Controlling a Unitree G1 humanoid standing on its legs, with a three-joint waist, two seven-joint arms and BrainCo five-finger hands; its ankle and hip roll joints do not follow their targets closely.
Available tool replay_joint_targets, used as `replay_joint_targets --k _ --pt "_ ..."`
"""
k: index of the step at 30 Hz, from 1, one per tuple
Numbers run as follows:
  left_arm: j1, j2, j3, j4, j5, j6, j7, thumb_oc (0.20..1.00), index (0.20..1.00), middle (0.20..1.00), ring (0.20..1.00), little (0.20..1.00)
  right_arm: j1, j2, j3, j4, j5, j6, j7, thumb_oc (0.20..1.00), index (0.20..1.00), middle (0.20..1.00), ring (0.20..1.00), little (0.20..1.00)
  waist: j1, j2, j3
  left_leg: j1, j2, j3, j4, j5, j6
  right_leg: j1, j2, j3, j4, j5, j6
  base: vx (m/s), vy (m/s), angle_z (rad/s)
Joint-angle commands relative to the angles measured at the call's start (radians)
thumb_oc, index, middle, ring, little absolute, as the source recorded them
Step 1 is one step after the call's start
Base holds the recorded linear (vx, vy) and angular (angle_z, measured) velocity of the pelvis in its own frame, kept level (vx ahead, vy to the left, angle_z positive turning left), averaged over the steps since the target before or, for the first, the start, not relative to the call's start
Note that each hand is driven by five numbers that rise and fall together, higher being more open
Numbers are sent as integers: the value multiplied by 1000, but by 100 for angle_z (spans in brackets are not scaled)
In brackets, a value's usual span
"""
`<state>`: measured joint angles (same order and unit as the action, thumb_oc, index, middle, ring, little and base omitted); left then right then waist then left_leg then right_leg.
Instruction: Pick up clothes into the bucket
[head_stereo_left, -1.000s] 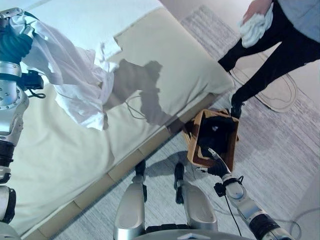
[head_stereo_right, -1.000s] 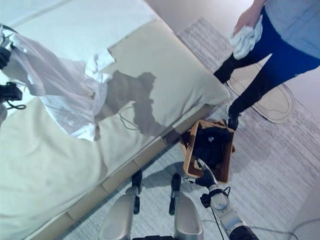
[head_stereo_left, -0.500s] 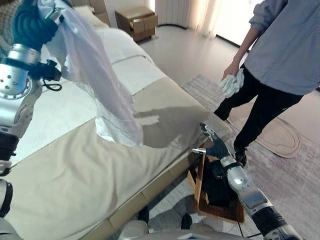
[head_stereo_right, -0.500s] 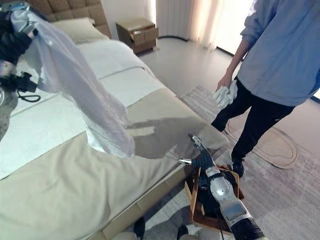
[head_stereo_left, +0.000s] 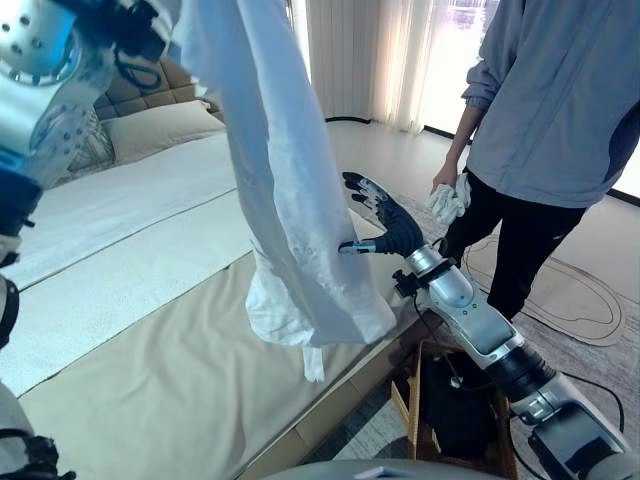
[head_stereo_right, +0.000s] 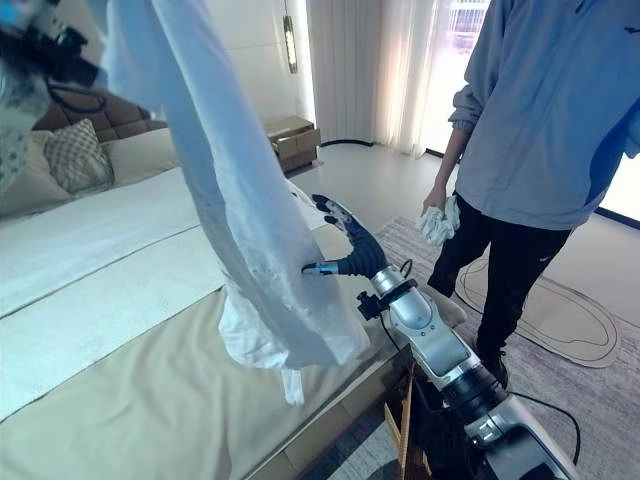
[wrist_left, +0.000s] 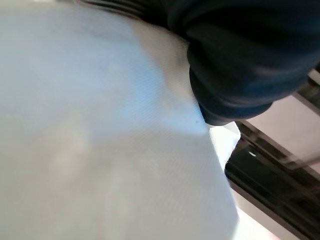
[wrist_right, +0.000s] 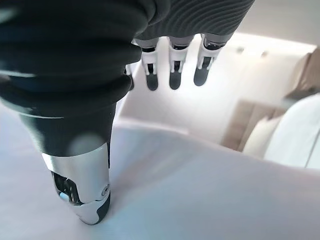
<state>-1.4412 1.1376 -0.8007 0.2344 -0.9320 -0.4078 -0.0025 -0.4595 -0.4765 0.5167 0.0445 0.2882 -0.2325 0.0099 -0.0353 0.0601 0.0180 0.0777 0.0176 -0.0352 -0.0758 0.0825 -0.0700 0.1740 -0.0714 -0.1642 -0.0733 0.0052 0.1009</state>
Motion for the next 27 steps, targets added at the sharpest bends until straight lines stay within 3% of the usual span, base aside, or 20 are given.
replay_joint_targets --k 1,2,3,12,21,22,27 --pt "-112 -40 3 103 -105 -27 3 200 200 200 200 200 -101 26 35 -59 217 -21 58 1000 1000 1000 1000 1000 41 -37 -18 50 -8 45 61 -82 4 -46 5 6 45 9 18 0 0 0" --pt "-115 -40 1 104 -106 -27 3 200 200 200 200 200 -103 27 35 -58 218 -22 59 1000 1000 1000 1000 1000 41 -38 -18 50 -8 45 60 -82 4 -46 5 6 45 9 18 0 0 0" --pt "-132 -61 -16 97 -111 -22 0 200 200 200 200 200 -128 54 80 -56 332 -4 99 1000 1000 1000 1000 1000 46 -39 -19 53 -7 44 59 -81 3 -43 5 5 44 10 18 0 0 0" --pt "-130 -120 -88 -27 -193 2 -52 200 200 200 200 200 -258 66 252 -86 528 61 174 1000 1000 1000 1000 1000 57 -53 -17 64 -3 35 43 -70 0 -28 8 -2 36 11 13 -2 -2 1" --pt "-97 -147 -136 -86 -217 38 -61 200 200 200 200 200 -347 95 335 -190 780 67 207 1000 1000 1000 1000 1000 59 -63 -5 62 -3 33 33 -63 2 -37 7 -5 37 19 12 -2 0 0" --pt "-77 -144 -124 -85 -208 41 -57 200 200 200 200 200 -347 79 322 -220 791 62 207 200 200 200 200 200 58 -63 -4 64 -4 33 32 -63 2 -37 7 -6 38 19 12 0 0 0" --pt "17 -122 -71 -80 -165 58 -49 200 200 200 200 200 -307 15 223 -311 808 29 203 200 200 200 200 200 43 -63 1 65 -2 33 32 -65 3 -38 8 -8 43 14 12 0 0 0"
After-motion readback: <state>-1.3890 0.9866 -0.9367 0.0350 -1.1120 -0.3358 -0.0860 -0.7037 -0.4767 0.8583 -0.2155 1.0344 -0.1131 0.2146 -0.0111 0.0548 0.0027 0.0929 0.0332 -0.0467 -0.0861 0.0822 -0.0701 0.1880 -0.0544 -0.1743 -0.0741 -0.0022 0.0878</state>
